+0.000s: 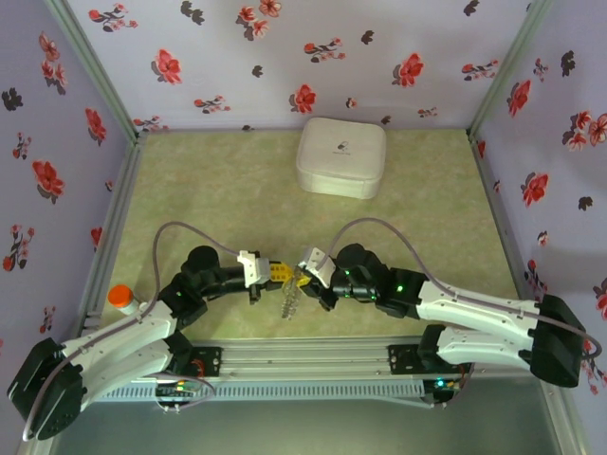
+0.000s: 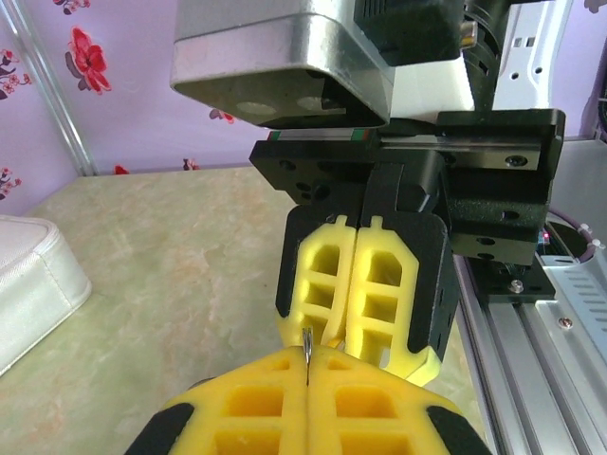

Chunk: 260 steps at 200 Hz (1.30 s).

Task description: Put the keys on the keyring

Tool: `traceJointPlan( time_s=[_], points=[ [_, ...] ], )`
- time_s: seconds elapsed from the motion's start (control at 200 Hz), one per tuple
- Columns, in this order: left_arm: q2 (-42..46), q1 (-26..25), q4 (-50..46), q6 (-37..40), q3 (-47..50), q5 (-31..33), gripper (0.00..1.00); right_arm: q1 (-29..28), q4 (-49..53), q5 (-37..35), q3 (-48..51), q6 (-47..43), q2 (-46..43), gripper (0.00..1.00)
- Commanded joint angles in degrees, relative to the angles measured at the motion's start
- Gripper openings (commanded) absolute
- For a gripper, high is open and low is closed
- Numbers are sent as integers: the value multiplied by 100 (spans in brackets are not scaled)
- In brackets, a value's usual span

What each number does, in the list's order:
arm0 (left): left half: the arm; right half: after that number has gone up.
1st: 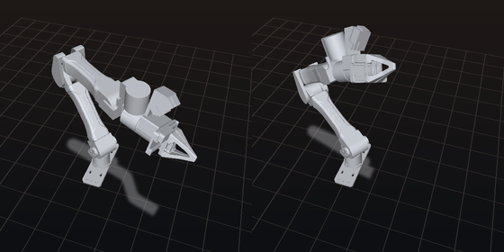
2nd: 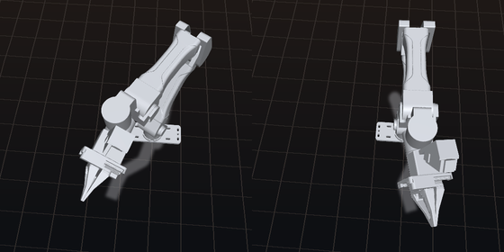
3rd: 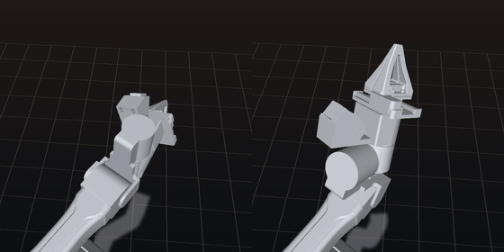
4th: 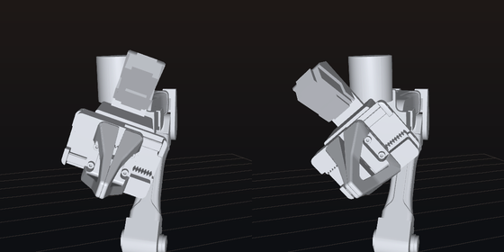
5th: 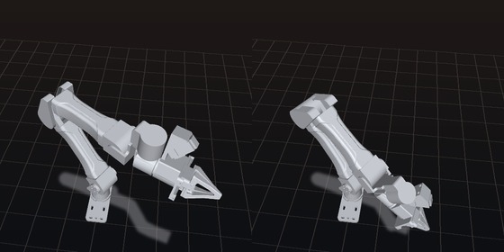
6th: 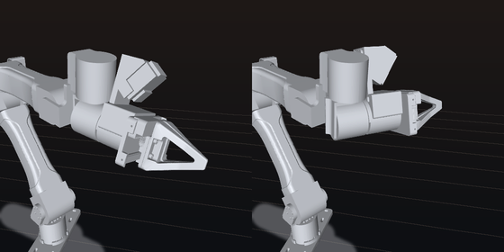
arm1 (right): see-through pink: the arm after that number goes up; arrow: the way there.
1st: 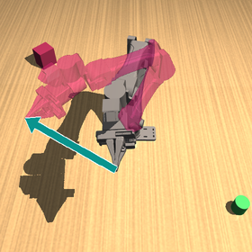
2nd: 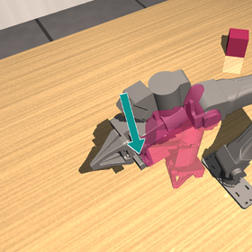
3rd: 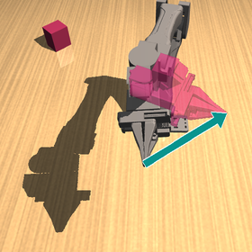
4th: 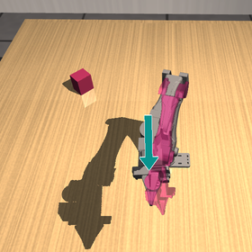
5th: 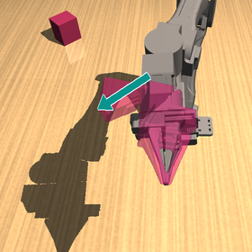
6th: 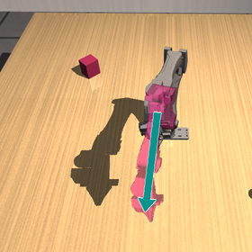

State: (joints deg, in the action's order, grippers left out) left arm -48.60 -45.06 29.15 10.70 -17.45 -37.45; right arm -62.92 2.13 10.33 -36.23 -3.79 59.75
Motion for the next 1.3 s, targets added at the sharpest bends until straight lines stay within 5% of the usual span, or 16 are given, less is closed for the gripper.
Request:
traceJointPlan(
  time_s=[0.0, 0.81, 0.925, 1.295],
  points=[
    [87, 29, 170, 119, 1, 45, 0, -30, 198, -88, -250, -220, -175, 0],
    [-158, 10, 98, 32, -1, -181, 0, -93, 1298, -557, -824, -769, -611, 0],
    [-183, 15, 161, 23, 3, -184, 30, -94, 1374, -584, -906, -833, -606, 0],
    [35, 15, 291, 203, -2, 364, 55, -105, 1665, -767, -1103, -1034, -531, 0]
  ],
)
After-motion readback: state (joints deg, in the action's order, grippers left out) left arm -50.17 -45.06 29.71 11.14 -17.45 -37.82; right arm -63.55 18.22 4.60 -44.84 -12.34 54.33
